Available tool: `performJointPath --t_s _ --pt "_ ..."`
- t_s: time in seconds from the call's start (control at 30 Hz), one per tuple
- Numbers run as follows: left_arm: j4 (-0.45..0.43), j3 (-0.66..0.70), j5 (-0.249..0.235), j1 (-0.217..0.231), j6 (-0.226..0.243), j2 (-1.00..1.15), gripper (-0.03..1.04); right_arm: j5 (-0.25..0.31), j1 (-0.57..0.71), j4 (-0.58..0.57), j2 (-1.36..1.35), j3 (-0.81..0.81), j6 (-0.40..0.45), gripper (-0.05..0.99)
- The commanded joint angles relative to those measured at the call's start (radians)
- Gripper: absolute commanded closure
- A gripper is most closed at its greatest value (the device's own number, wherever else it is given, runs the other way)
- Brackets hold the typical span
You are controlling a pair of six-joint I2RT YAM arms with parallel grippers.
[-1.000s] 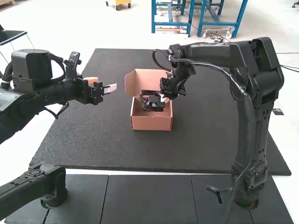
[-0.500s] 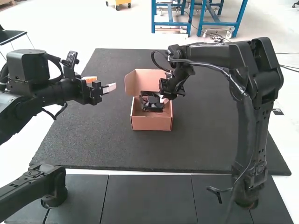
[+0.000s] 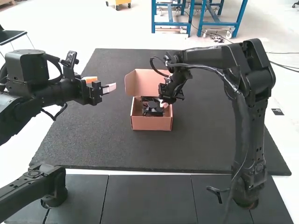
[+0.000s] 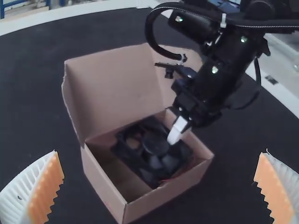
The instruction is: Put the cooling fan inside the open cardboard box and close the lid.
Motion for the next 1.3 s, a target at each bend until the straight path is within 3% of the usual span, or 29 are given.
performJointPath --t_s 0.0,0.17,0.3,0.63,0.73,0.83,0.9,1.0,1.13,1.27 --pt "0.007 -0.006 0.013 -0.007 -0.015 -0.013 0.04 0.001 0.001 0.007 -0.016 0.006 0.012 0.96" --pt "0.009 -0.006 0.013 -0.007 -0.018 -0.013 0.05 0.001 0.007 0.023 -0.014 0.006 0.01 0.95" --pt "0.013 -0.006 0.013 -0.007 -0.018 -0.013 0.04 -0.001 0.007 0.028 -0.011 0.007 0.009 0.82" --pt "0.009 -0.006 0.013 -0.007 -0.023 -0.013 0.04 0.002 0.009 0.023 -0.011 0.018 -0.036 0.68" --pt "0.016 -0.013 0.011 -0.007 -0.037 -0.013 0.04 0.002 0.007 -0.003 -0.011 0.063 -0.067 0.6" --pt "0.032 -0.029 0.008 -0.007 -0.043 -0.01 0.04 0.001 0.006 -0.047 -0.011 0.119 -0.093 0.42" --pt "0.038 -0.035 -0.01 -0.007 -0.043 -0.002 0.05 0.001 0.003 -0.093 -0.017 0.167 -0.134 0.28" --pt "0.044 -0.032 -0.022 -0.01 -0.041 0.016 0.05 0.002 0.001 -0.202 -0.023 0.234 -0.231 0.23" --pt "0.047 -0.018 -0.062 -0.024 -0.04 0.07 0.05 0.01 0.0 -0.224 -0.088 0.251 -0.303 0.2" --pt "0.049 0.008 -0.116 -0.033 -0.035 0.15 0.05 0.085 -0.002 -0.196 -0.167 0.201 -0.401 0.2"
